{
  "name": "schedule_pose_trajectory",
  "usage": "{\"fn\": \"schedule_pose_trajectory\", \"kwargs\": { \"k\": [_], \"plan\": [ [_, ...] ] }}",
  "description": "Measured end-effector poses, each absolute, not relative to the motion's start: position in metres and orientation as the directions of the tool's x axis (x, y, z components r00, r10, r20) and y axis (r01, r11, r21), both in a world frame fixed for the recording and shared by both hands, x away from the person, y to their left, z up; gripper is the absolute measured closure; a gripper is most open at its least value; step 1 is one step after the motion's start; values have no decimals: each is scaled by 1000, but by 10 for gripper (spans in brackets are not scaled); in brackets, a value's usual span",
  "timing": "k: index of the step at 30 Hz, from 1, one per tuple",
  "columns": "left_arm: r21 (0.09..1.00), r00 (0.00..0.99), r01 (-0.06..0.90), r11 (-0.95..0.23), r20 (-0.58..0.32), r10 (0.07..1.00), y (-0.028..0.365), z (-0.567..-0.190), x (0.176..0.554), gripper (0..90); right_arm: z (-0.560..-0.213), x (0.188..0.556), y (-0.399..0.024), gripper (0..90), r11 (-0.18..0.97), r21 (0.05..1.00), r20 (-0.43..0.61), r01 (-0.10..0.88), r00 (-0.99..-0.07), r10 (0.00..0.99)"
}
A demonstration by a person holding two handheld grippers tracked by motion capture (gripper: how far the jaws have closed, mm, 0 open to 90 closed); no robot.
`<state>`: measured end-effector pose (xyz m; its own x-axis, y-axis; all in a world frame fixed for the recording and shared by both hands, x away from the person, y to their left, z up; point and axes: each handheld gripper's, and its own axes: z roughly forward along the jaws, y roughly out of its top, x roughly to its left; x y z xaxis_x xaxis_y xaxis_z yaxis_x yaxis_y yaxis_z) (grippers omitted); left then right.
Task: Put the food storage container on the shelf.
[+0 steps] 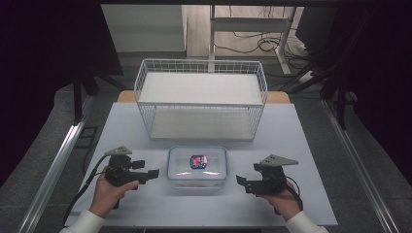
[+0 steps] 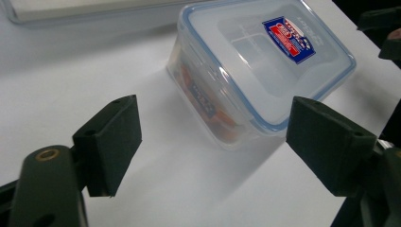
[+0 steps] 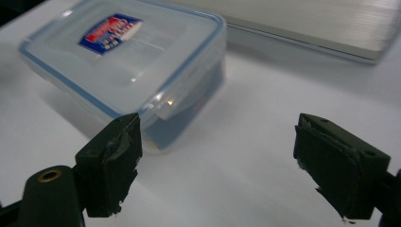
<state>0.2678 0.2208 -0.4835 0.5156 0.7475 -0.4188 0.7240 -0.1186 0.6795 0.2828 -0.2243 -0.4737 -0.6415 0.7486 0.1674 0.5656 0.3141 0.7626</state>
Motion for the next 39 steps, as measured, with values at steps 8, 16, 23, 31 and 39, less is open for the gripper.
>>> {"fn": "schedule_pose_trajectory", "kwargs": {
  "k": [8, 16, 23, 31, 39],
  "plan": [
    [598, 451, 800, -52, -541, 710, 210, -505, 301, 144, -478, 305, -205, 132, 293, 720, 268, 629, -641, 719],
    [527, 439, 849, -34, -668, 601, 196, -520, 319, 167, -479, 321, -192, 127, 237, 687, 364, 687, -607, 707],
    [515, 447, 856, -37, -703, 552, 194, -522, 318, 280, -483, 333, -184, 140, 198, 641, 462, 742, -579, 671],
    [502, 447, 863, -50, -716, 537, 193, -526, 320, 326, -495, 345, -180, 149, 172, 583, 534, 794, -534, 655],
    [488, 433, 872, -44, -724, 537, 193, -525, 320, 348, -502, 349, -177, 224, 169, 545, 574, 821, -512, 639]
  ]
}}
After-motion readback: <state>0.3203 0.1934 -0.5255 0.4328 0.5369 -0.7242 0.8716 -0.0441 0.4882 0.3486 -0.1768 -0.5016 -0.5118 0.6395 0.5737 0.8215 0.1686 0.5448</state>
